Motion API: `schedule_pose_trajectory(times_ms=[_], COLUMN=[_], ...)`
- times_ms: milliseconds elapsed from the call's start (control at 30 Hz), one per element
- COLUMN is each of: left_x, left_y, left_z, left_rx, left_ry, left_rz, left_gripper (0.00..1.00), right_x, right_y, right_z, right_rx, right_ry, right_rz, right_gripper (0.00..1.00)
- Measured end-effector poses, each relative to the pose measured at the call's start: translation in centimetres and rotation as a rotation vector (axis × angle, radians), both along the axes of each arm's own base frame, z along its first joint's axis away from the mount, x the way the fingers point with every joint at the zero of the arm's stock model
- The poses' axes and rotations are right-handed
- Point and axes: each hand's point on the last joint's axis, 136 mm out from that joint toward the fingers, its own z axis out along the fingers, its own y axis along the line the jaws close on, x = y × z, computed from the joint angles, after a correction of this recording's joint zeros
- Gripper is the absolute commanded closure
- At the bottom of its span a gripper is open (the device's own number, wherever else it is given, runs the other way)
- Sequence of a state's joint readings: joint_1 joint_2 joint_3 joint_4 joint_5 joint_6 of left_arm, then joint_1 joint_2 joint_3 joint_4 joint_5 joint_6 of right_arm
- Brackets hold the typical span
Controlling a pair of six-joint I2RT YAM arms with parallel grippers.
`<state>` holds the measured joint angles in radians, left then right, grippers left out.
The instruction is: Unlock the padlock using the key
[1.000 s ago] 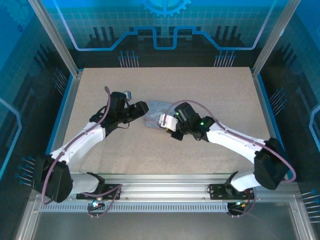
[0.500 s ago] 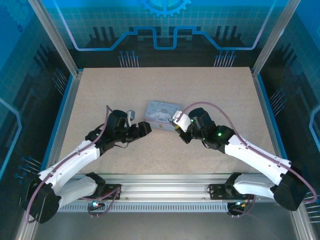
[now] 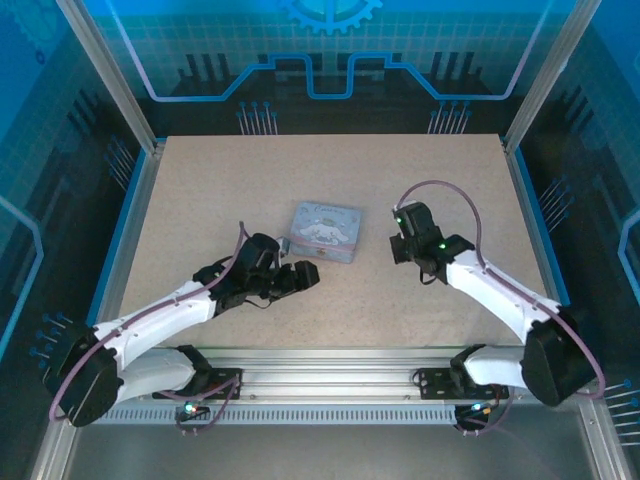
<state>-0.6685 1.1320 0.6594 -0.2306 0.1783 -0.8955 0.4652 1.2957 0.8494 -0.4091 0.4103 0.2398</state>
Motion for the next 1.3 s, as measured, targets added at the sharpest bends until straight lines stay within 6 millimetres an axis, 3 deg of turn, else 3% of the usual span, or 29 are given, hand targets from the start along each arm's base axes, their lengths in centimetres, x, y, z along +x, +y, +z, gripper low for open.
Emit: schedule_pose_trajectory(times_ms=[133,333,633,833,900,933,1133,1300], left_x=[0.2,-0.1,-0.6,-0.6,-0.5,-0.4,0.2,2.7], left_y=[-0.1,0.5,1.4,1.6,1.8,1.9,3.8,6.9], left_z=[0.1,-0.9,-1.2,-1.4,-1.2,-1.0,-0.9,1.1], left_rx=[-0.006,0.001,-0.001,0.005,0.005,0.005,0.061,0.160], left_ry=[-0.005,0.000,-0.004,-0.006,-0.014,-0.018,-0.032,-0.088], left_rz=[0.012,0.031,0.066,0.075,0.087,0.097,0.147,0.234], left_gripper=[0.21,0.20,0.20,0.18,0.09,0.07,0.01,0.01], right_x=[1.3,2.6,2.9,2.8,2.5,2.4,0.7,-0.6], right_y=[-1.3,-1.5,-1.3,-1.4,-1.5,-1.5,-1.7,-2.6], right_z=[-2.8,-4.8,-5.5,-3.6,-2.0,-0.8,4.8,6.0], right_rx=[-0.035,-0.039,-0.029,-0.012,0.005,0.020,0.124,0.161], right_ry=[0.091,0.148,0.192,0.171,0.141,0.114,-0.041,-0.100], right_rz=[-0.076,-0.128,-0.174,-0.181,-0.176,-0.173,-0.147,-0.177], right_gripper=[1.00,0.99,0.77,0.59,0.50,0.02,0.00,0.00])
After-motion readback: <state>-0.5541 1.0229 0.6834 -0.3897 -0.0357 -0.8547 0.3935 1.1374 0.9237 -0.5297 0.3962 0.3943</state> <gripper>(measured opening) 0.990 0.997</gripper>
